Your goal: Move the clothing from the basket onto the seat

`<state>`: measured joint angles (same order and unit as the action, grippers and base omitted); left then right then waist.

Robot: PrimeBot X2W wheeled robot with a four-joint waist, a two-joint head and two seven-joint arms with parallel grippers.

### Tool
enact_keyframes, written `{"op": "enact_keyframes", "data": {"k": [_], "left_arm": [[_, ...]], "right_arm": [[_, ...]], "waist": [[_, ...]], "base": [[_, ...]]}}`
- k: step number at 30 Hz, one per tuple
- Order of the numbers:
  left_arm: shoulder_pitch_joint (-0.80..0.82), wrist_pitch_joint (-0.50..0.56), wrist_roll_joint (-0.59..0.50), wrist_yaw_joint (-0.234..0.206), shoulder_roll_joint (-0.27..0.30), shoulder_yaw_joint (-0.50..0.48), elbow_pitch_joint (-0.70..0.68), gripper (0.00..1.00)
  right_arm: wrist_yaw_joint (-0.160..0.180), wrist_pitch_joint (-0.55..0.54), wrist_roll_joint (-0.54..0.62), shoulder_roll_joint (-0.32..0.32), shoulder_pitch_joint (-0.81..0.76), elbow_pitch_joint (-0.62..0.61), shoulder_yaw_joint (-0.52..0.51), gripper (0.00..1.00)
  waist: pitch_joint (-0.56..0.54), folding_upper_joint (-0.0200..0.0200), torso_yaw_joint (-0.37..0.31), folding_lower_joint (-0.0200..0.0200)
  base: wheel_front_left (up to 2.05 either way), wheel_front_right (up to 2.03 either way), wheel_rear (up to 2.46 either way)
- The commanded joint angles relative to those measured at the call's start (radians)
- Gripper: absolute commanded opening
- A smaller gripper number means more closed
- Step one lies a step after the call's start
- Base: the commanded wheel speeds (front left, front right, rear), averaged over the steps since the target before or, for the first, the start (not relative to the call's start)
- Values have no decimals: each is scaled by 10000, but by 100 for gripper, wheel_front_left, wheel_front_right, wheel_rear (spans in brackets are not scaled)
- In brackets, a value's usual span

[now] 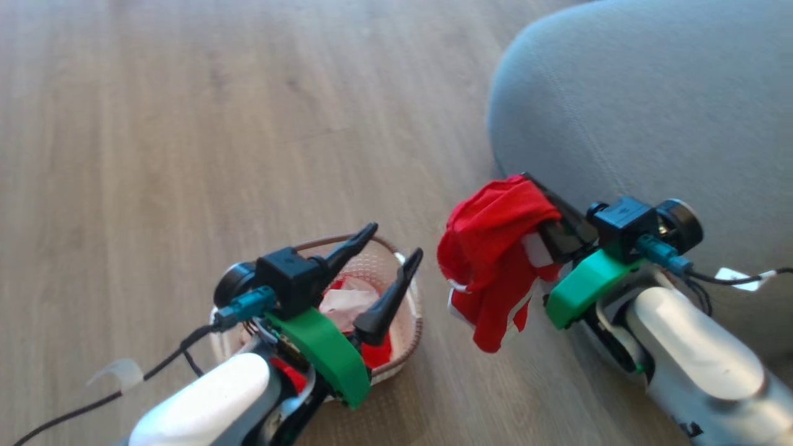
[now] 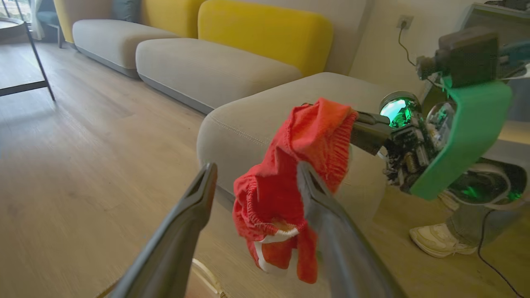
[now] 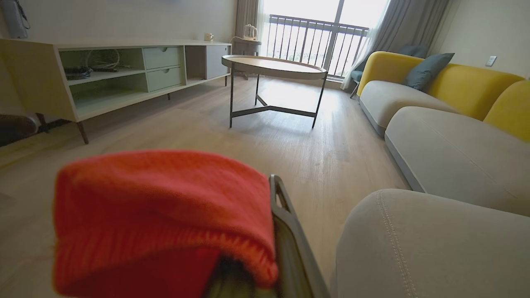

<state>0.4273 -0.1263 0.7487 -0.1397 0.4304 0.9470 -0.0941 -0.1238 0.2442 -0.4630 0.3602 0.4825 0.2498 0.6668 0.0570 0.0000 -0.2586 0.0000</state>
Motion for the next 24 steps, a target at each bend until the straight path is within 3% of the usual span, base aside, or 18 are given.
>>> {"op": "enact_keyframes", "data": {"k": [1, 10, 19, 24], "left_arm": [[301, -102, -89, 65, 121, -322, -260, 100], [577, -33, -233, 128, -37, -168, -268, 100], [779, 118, -270, 218, -80, -37, -295, 100], [1093, 279, -397, 276, -75, 12, -424, 100]], "right_arm": [[-69, -24, 79, 148, -52, -400, -147, 0], [-69, -310, 275, 423, -592, -1085, -1146, 0], [-69, -451, 331, 402, -893, -1452, -1912, 0], [-69, -594, 188, 424, -446, -1376, -2410, 0]], "waist": [[187, 0, -514, 0], [503, 0, -1249, 0], [904, 0, -937, 0], [1656, 0, -631, 0]], "base": [[0, 0, 0], [0, 0, 0], [0, 0, 0], [0, 0, 0]]}}
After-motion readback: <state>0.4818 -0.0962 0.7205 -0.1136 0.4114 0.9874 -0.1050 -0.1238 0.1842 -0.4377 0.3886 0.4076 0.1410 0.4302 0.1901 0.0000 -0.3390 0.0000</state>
